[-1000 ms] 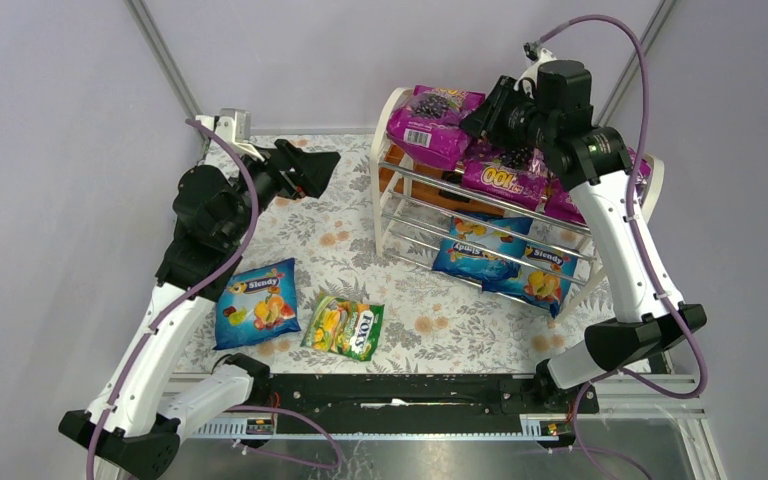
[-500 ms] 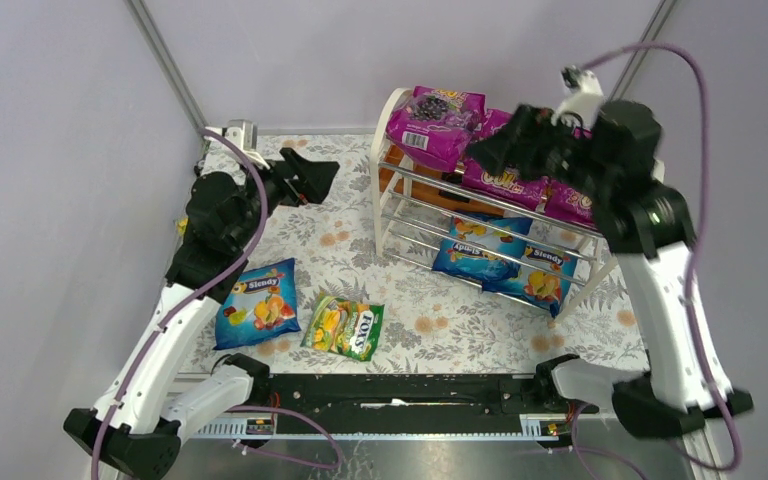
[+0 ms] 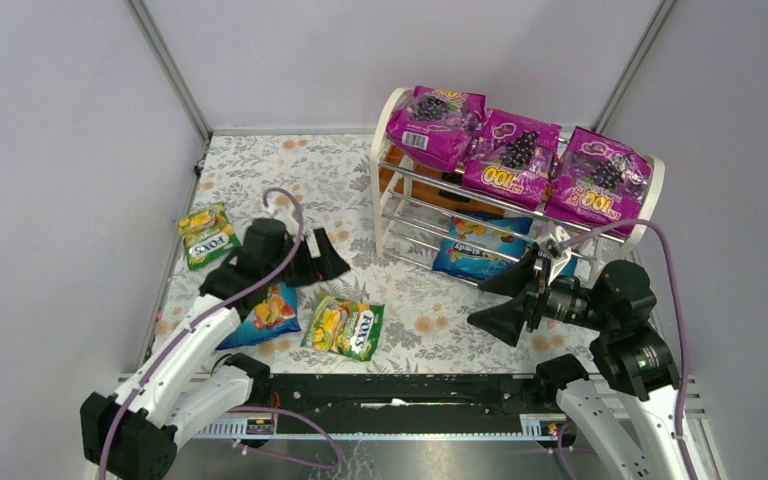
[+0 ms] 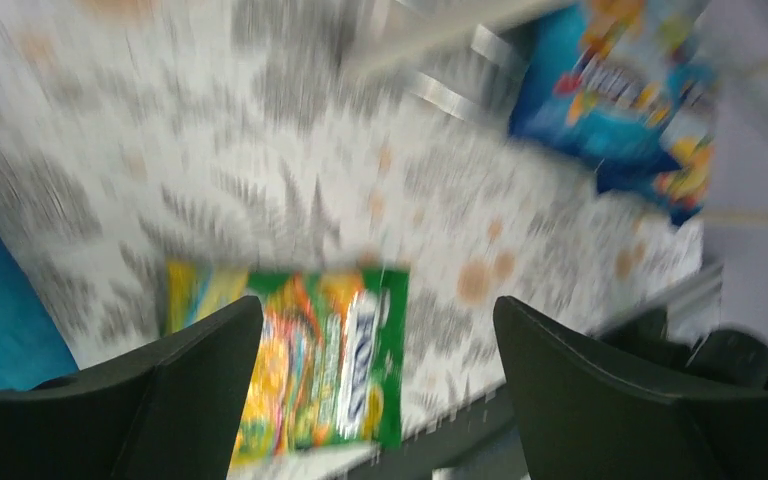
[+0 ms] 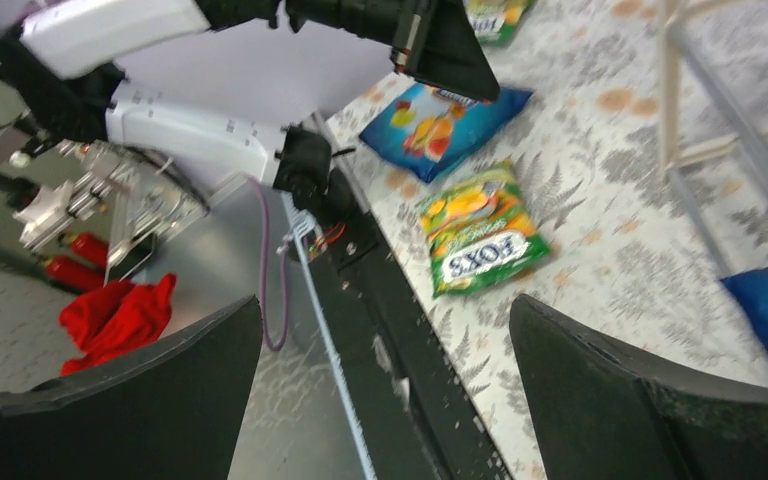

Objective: Place and organize the candy bags onto the shelf

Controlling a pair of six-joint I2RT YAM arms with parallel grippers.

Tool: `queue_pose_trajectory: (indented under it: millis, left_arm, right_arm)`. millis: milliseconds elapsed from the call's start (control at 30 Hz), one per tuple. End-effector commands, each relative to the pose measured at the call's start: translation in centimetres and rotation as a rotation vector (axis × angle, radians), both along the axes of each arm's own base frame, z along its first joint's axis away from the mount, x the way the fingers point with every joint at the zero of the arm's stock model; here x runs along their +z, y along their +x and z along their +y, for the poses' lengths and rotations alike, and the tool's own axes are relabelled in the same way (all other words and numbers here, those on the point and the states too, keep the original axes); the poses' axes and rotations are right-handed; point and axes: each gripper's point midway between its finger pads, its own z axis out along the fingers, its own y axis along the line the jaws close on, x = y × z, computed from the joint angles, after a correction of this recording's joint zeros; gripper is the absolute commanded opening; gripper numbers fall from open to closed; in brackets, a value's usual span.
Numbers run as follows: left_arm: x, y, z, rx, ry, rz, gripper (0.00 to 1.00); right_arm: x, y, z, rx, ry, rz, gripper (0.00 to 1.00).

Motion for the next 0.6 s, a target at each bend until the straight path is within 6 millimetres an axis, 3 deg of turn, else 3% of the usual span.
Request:
queue_pose_trajectory:
  millis: [0,167,267,433,567]
  left_arm:
    - [-5.7,-4.5,-1.3,0.0,-0.013,0.262,0.89]
    - [-11.6,-5.8,0.2,0.156,0.19,0.374,0.98]
    - [-14.2,-6.4,0.0,0.174,0.255,0.416,0.99]
    - [-14.9,-5.1,-3.2,0.1,0.255,0.349,0.87]
    - [-14.6,-3.4,-7.4,-0.013,0.301,0.276,0.82]
  right_arm:
    - [0.1,-2.9,0.2,0.129,0.025,-0.068,1.0]
    - [-1.8,-2.3,0.0,0.081,0.009,-0.004,1.0]
    - [-2.5,-1.7,-0.2,0.039,-0.008,0.009,1.0]
    - [-3.2,-1.0,-0.5,-0.007,-0.024,0.034,1.0]
    - [-4.2,0.4,-0.7,-0.079,-0.036,0.116,1.0]
